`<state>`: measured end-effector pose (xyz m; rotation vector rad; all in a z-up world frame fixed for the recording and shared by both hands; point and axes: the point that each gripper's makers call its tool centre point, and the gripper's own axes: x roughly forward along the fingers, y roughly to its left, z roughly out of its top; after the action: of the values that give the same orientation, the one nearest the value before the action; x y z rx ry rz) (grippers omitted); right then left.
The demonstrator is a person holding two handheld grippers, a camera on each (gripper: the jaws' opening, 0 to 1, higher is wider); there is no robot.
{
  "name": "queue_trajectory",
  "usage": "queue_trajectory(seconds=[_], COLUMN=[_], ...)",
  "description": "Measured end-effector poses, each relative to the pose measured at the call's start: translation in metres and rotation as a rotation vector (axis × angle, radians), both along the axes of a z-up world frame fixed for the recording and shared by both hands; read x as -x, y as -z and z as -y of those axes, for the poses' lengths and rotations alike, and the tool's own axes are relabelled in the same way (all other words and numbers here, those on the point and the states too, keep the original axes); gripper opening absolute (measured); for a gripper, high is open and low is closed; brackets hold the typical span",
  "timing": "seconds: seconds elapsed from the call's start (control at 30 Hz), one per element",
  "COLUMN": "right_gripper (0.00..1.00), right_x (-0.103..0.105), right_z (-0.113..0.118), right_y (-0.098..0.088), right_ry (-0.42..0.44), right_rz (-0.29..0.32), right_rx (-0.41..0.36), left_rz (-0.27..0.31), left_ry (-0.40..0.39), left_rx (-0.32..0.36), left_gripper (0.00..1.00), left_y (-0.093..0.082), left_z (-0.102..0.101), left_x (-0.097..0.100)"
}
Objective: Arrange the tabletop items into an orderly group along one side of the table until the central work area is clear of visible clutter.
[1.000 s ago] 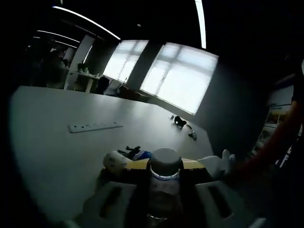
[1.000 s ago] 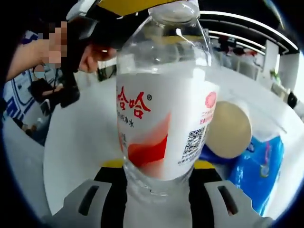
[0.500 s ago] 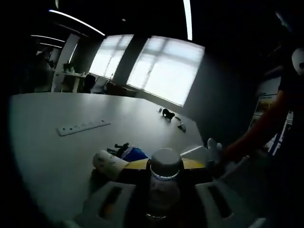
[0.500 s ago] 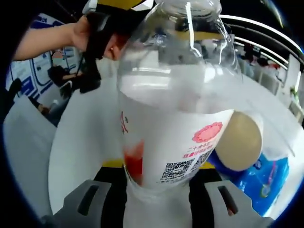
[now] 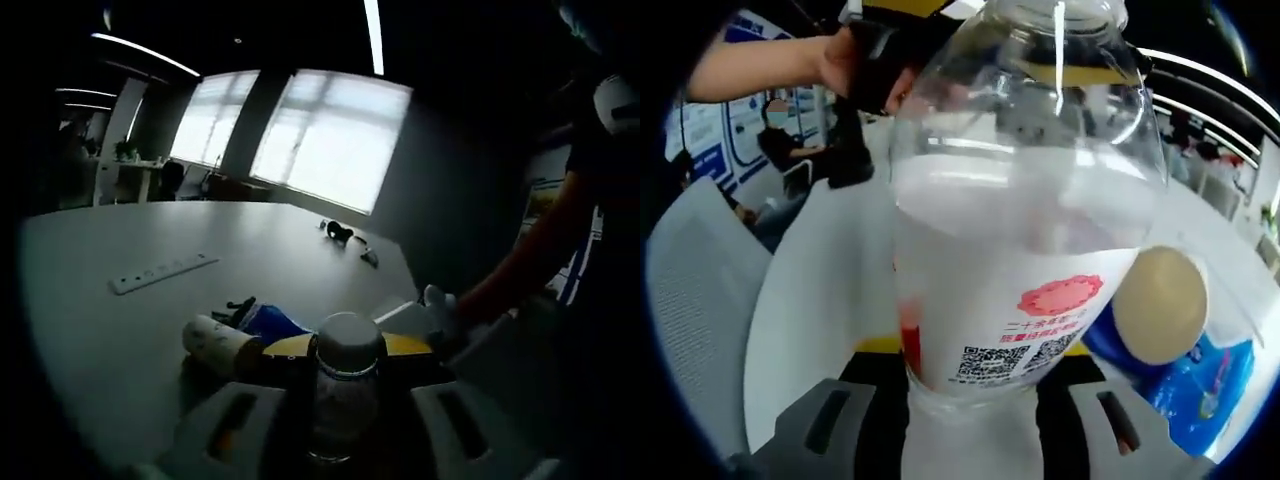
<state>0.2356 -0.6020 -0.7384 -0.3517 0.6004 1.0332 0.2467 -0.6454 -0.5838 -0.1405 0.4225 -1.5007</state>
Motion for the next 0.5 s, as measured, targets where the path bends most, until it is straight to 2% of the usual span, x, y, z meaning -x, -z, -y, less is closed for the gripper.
queue_trajectory(seconds=[0.33, 0.5], right_gripper=[0.45, 0.45], right_x=[0.006, 0.008], right_z=[-0.007, -0.011], right_y=[0.000, 0.000], right_ry=[-0.026, -0.010], right_rz=[0.032, 0.033], right_rx=[-0.001, 0.013], left_rz=[0.019, 0.024], left_ry=[-0.011, -0.018], left_rx=[0.004, -0.004], left_gripper=[0.22, 0.23], left_y=[0.000, 0.000], left_z=[-0.012, -0.019], left_x=[0.008, 0.010])
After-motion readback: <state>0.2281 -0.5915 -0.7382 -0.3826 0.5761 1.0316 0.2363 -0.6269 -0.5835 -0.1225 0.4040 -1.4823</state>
